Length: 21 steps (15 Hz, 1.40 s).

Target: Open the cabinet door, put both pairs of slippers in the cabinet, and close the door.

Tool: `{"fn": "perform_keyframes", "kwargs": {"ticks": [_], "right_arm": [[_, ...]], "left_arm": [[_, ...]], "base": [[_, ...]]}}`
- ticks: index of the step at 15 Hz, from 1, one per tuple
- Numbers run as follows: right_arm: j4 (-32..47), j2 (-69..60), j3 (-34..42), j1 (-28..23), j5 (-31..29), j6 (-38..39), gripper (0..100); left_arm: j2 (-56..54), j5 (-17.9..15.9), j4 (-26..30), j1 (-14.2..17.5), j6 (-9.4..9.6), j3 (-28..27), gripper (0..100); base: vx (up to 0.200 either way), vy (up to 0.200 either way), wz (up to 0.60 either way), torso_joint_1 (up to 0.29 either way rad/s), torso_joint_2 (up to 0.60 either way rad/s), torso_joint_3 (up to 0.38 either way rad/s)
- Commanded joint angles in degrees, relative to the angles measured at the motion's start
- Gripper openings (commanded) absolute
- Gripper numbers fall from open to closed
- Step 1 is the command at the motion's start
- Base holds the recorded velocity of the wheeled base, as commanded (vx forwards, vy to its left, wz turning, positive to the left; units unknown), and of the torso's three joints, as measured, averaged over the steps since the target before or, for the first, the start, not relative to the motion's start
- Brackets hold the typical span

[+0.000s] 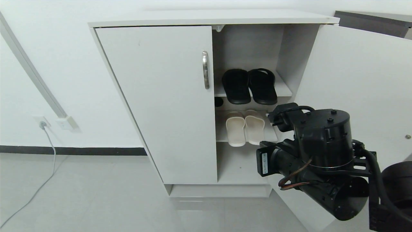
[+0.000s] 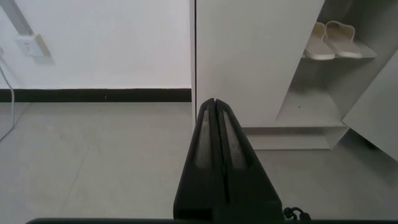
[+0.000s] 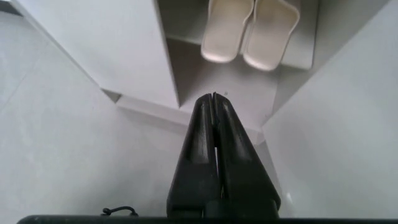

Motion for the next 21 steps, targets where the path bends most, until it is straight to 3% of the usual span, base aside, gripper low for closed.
{"fn": "perform_keyframes", "kwargs": {"ticks": [1, 21], "right_arm": [[0.01, 0.23, 0.55, -0.05, 0.11, 0.02, 0], [0.01, 0.59, 1.69, -0.58, -0.07, -0.77, 0]], "left_arm": [[0.00, 0.02, -0.01, 0.00, 0.00, 0.01, 0], [0.00, 0.11, -0.01, 0.00, 0.00, 0.01, 0]], "base": [[-0.200, 0.000, 0.00, 0.002, 0.00, 0.002], [0.000, 0.000, 0.00, 0.000, 0.00, 0.000]]}}
